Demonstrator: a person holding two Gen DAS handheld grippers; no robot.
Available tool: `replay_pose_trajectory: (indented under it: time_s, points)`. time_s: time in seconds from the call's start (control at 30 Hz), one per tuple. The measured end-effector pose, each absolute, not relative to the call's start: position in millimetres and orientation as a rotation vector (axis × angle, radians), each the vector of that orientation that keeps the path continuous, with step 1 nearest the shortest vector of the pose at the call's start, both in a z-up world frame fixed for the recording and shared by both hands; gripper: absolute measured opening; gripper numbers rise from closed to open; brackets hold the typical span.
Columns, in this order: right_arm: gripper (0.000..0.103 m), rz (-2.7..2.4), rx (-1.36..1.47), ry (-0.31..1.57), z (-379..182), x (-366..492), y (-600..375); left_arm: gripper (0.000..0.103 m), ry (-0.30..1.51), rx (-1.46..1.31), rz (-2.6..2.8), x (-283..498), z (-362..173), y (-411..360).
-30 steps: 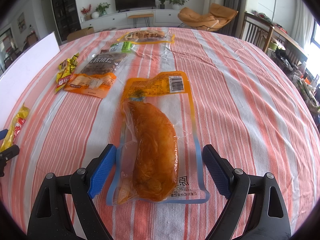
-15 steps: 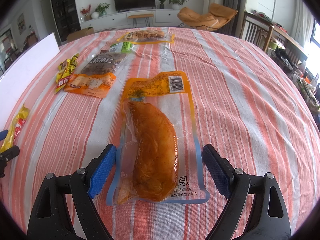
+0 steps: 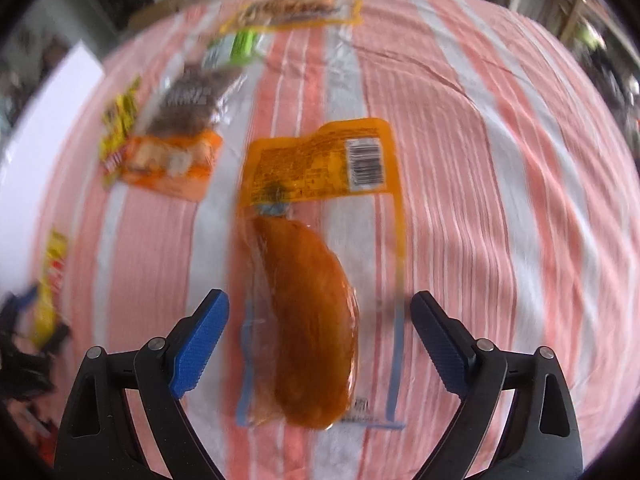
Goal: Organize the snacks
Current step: 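Grasp and lift the sausage packet with the right tool while the left grasps the yellow packet, then carry both packets into the white box and open both tools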
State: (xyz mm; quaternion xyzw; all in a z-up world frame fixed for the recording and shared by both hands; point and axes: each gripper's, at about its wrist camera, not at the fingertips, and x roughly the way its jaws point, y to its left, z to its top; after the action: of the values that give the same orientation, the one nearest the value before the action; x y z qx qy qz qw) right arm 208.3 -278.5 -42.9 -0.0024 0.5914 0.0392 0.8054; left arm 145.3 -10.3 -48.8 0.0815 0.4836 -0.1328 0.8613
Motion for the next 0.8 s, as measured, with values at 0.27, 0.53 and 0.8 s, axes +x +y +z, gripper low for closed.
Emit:
replay_pose_trajectory:
  time_s: [0.27,0.53,0.8]
  points:
    - [0.052,0.091,0.089,1.311,-34,184,-286,0.048,0.967,-0.149,-0.368,117,-40,25]
    - [0.052,0.272,0.507,1.163,-4,153,-306,0.048,0.851,-0.36,-0.429,105,17,54]
    - [0.053,0.625,0.446,1.035,95,185,-139,0.048,0.725,-0.415,-0.238,107,87,163]
